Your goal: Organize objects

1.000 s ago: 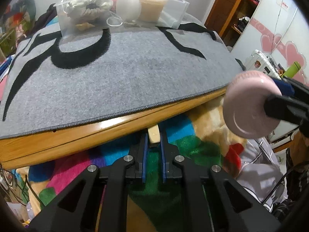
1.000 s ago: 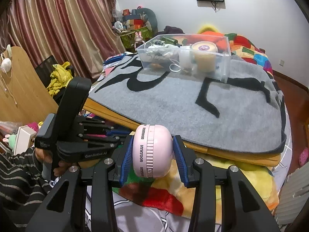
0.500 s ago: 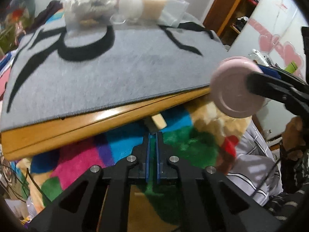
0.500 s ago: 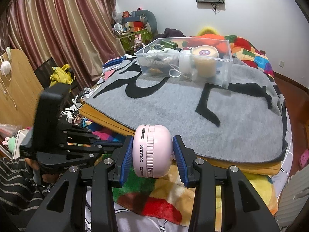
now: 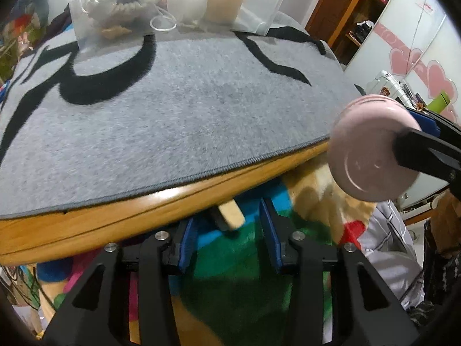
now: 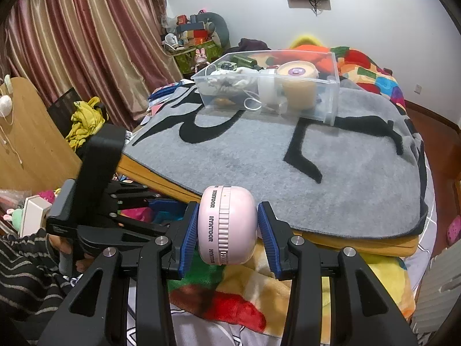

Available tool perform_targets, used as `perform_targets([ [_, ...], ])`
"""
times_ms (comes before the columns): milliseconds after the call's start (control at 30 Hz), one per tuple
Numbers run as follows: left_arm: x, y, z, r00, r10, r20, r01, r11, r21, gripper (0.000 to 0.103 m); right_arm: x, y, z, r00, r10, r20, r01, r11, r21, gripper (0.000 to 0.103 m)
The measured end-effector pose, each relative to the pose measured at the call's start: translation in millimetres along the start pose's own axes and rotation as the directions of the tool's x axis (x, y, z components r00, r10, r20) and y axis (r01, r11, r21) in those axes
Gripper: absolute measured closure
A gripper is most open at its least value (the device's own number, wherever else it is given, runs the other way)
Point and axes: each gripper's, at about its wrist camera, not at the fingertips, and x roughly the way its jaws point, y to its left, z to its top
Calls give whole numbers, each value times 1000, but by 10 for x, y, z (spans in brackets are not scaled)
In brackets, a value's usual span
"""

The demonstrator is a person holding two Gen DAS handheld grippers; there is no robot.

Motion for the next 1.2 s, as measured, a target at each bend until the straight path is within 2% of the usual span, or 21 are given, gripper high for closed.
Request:
perform_targets([
  [33, 23, 0, 14, 1000, 3, 0, -3, 1000, -1, 79, -1, 1, 2, 1000, 0, 1, 0, 1000, -1, 65],
  [100, 45, 9, 27, 1000, -14, 6, 14, 1000, 2, 90, 3, 4, 7, 1000, 0, 0, 0, 1000, -4, 65],
  [233, 31, -43, -5, 1000, -17, 11, 17, 999, 40, 94, 14, -5, 9, 1000, -3, -4, 3, 1000, 2, 65],
  [367, -41, -119, -71, 999, -31, 22, 29, 997, 77, 94, 21, -18, -1, 1000, 0, -7, 0, 1000, 13, 65],
  [533, -352, -313, -106, 989, -107, 106, 90, 985, 149, 94, 11, -23, 1, 1000, 4, -2, -4, 1000, 19, 65],
  [800, -491, -237, 49, 983, -56, 176, 35, 992, 119, 94, -57, -47, 49, 1000, -9, 24, 9, 1000, 29, 65],
  [1200, -799, -114, 305, 951, 16, 307, -49, 994, 102, 94, -71, -16, 275, 997, -18, 79, 18, 1000, -3, 65],
])
